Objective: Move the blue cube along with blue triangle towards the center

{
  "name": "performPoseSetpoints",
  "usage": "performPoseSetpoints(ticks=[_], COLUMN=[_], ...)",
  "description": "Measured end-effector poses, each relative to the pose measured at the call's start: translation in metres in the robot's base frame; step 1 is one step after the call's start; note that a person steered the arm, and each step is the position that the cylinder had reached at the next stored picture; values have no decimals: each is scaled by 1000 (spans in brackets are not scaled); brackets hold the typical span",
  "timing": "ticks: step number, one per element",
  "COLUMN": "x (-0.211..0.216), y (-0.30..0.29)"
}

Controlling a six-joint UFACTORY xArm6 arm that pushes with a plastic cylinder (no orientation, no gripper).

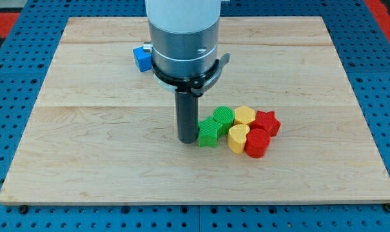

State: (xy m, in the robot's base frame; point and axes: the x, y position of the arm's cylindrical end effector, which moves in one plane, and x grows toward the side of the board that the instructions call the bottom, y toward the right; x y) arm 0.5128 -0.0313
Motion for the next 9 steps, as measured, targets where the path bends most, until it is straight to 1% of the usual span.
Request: performPoseSetpoints(ticks=[1,2,3,5,6,7,8,9], x=[-36,-140,-240,-284,-295,-275,-269,-262], y=[-83,-98,-74,-92,-87,-89,-70,-35])
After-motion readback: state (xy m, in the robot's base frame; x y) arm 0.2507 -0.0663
